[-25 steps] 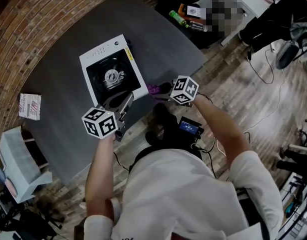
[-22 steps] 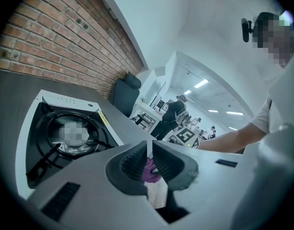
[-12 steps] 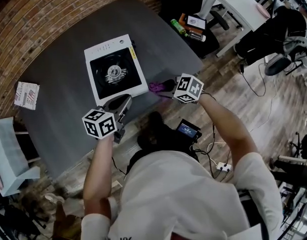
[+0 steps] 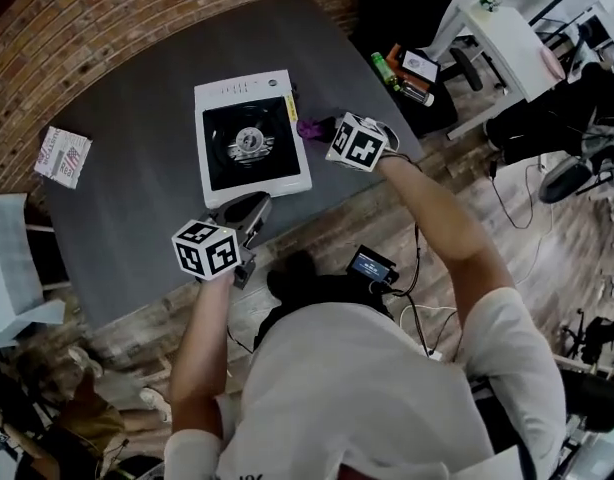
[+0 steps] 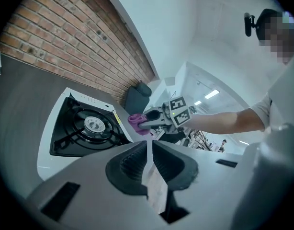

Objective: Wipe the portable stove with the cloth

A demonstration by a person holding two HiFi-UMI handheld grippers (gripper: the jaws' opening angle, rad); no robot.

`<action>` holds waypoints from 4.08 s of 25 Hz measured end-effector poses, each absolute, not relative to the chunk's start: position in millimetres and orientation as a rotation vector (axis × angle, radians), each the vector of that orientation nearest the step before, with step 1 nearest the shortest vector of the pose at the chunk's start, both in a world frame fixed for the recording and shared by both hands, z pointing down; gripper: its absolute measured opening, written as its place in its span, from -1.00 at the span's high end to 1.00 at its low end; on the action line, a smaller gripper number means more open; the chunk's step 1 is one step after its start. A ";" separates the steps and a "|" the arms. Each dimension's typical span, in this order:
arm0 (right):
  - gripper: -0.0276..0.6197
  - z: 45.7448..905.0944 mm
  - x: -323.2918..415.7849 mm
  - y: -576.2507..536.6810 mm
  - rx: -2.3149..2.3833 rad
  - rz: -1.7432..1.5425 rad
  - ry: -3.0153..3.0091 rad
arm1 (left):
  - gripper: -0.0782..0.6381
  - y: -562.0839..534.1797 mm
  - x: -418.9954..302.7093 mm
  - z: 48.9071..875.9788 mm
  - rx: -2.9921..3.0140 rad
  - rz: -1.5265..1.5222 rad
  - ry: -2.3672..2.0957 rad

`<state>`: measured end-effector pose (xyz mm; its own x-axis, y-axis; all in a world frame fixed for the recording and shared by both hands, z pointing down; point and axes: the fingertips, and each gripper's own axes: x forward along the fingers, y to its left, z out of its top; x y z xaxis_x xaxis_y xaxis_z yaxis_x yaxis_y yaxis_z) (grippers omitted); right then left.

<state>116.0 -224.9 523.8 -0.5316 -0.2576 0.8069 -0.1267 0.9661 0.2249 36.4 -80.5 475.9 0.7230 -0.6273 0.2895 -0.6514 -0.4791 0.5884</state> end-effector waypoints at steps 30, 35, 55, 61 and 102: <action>0.62 573.1 47.1 -241.2 -0.029 -0.491 -1.838 | 0.66 -86.8 20.3 498.9 2.126 0.005 -1.077; 0.62 572.5 53.0 -223.9 -0.027 -0.414 -1.830 | 0.66 -83.7 4.2 496.1 2.156 0.027 -1.009; 0.63 568.2 91.6 -166.5 0.060 -0.191 -1.758 | 0.66 -60.2 -38.5 488.9 2.245 0.047 -0.833; 0.62 569.7 99.9 -155.4 0.198 -0.109 -1.772 | 0.66 -57.1 -42.0 490.2 2.255 0.048 -0.801; 0.63 559.4 -44.1 -126.6 0.700 0.784 -2.088 | 0.67 -50.4 -84.0 483.4 2.230 -0.020 -0.860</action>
